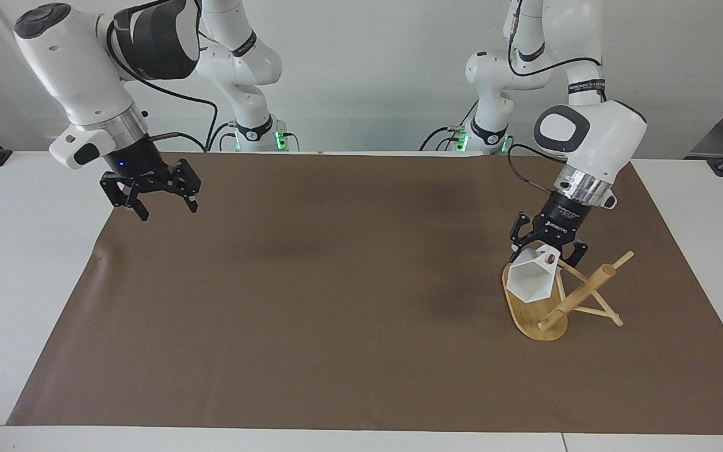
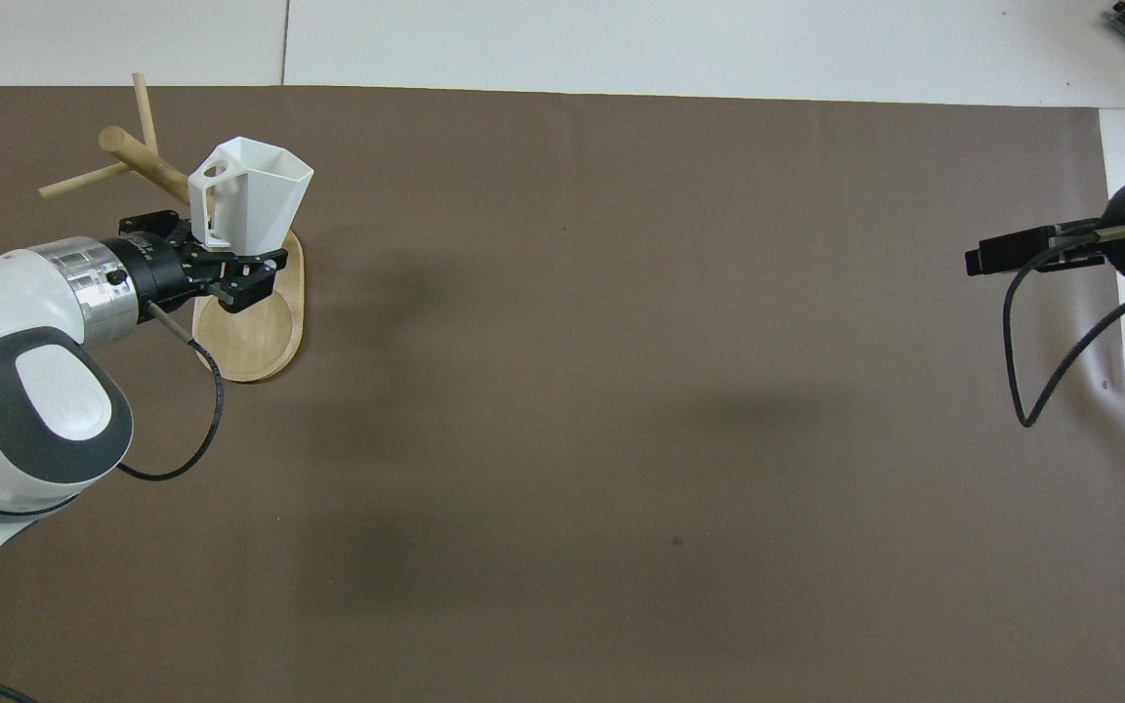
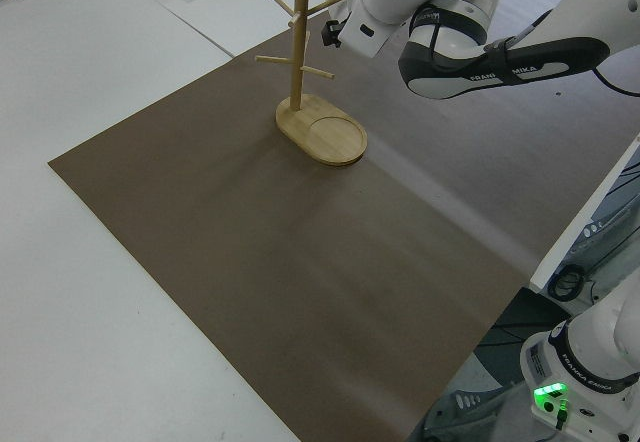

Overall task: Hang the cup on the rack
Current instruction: 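Carry the mug to the rack while the right gripper withdraws, then lower the mug onto a rack peg with the left gripper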

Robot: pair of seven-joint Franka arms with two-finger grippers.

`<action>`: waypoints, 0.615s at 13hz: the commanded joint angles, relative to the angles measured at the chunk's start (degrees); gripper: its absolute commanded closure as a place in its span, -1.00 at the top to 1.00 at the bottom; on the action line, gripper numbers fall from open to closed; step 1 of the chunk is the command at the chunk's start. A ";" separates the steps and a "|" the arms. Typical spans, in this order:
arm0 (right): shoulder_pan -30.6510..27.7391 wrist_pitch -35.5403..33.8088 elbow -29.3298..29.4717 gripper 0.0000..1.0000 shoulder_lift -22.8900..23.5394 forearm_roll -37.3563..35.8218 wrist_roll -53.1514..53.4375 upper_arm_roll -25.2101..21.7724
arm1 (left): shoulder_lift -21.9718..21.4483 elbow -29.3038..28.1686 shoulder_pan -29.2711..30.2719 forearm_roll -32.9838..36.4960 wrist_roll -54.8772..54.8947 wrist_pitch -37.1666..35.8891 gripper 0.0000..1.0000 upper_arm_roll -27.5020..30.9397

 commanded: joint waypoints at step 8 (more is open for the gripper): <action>0.36 -12.19 -1.77 1.00 -2.93 -6.50 7.62 0.24 | 2.29 1.87 1.15 1.27 -1.66 3.65 -1.00 -0.30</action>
